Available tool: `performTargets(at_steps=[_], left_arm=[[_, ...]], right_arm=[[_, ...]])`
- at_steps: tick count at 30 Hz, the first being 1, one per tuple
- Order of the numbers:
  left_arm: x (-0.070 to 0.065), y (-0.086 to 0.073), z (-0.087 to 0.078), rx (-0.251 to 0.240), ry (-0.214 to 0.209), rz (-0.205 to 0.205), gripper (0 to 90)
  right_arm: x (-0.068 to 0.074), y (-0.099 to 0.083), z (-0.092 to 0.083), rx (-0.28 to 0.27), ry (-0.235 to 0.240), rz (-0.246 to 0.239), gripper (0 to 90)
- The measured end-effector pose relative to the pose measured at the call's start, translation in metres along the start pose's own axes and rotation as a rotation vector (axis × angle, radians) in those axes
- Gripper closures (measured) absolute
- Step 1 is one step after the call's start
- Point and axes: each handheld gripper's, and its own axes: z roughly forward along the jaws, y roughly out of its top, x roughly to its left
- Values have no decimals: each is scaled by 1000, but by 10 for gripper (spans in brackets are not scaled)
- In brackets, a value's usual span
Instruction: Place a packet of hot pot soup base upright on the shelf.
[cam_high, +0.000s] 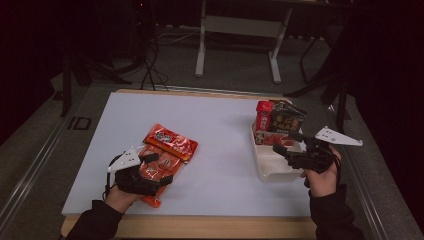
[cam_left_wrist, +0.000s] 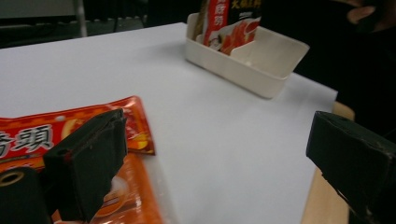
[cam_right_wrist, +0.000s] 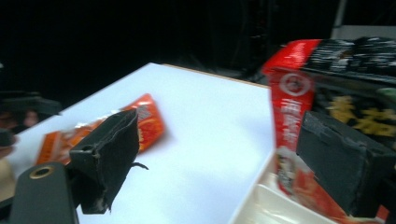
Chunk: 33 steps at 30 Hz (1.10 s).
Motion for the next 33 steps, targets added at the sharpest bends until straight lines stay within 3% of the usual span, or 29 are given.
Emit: performTargets(at_steps=[4, 8, 11, 16, 20, 24, 27, 31, 33], left_arm=[[6, -1, -4, 13, 31, 17, 107], [15, -1, -10, 11, 56, 5, 184], [24, 0, -14, 21, 70, -4, 362], [37, 1, -19, 76, 157, -9, 592], [51, 1, -21, 100, 208, -25, 730], [65, 1, -21, 123, 232, -52, 866], [73, 1, -17, 159, 259, -52, 887], [84, 0, -10, 184, 313, -39, 900], [88, -1, -6, 198, 318, -41, 900]], right_arm=[[11, -3, 2, 9, 22, -21, 142], [21, -7, 4, 29, 53, -56, 142], [26, -9, 4, 35, 73, -63, 143], [31, -13, 3, 36, 94, -62, 144], [35, -17, 3, 51, 106, -74, 145], [37, -23, 3, 61, 121, -74, 145], [39, -25, 3, 59, 130, -74, 145], [41, -30, 4, 49, 187, -69, 169], [42, -31, 5, 53, 189, -72, 169]])
